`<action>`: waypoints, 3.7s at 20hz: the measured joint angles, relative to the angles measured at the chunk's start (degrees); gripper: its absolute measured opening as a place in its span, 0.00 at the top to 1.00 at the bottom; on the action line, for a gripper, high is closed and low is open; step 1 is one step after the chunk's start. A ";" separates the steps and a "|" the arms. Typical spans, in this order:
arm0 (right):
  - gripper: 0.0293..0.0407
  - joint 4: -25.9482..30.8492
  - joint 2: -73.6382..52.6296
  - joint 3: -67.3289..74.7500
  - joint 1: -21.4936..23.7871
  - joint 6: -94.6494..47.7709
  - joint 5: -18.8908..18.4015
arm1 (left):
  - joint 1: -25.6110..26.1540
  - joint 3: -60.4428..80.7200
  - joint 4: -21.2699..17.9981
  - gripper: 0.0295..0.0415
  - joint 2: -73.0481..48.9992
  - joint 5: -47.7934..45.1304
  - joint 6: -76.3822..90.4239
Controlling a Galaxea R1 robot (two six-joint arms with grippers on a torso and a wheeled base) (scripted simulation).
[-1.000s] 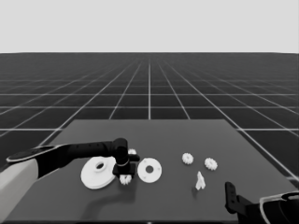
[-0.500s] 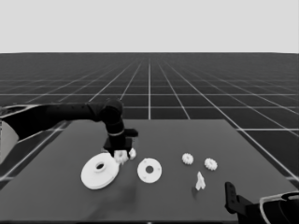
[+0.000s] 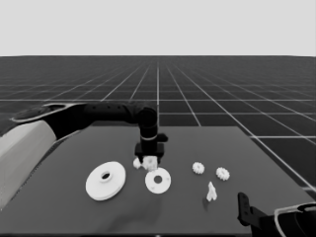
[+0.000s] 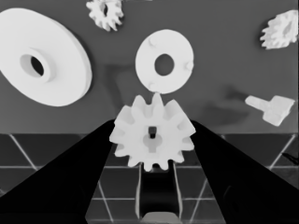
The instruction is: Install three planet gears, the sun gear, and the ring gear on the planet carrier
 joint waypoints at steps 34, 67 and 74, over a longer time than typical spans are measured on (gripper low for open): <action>0.19 0.00 0.00 0.00 0.00 0.00 0.00 | 0.17 -0.99 0.21 0.25 1.05 0.01 -0.17; 0.19 0.00 0.00 0.00 0.00 0.00 0.00 | 9.14 -31.74 7.64 0.86 -1.49 -2.35 33.15; 0.19 0.00 0.00 0.00 0.00 0.00 0.00 | 0.91 -35.24 1.06 0.86 0.05 0.93 35.08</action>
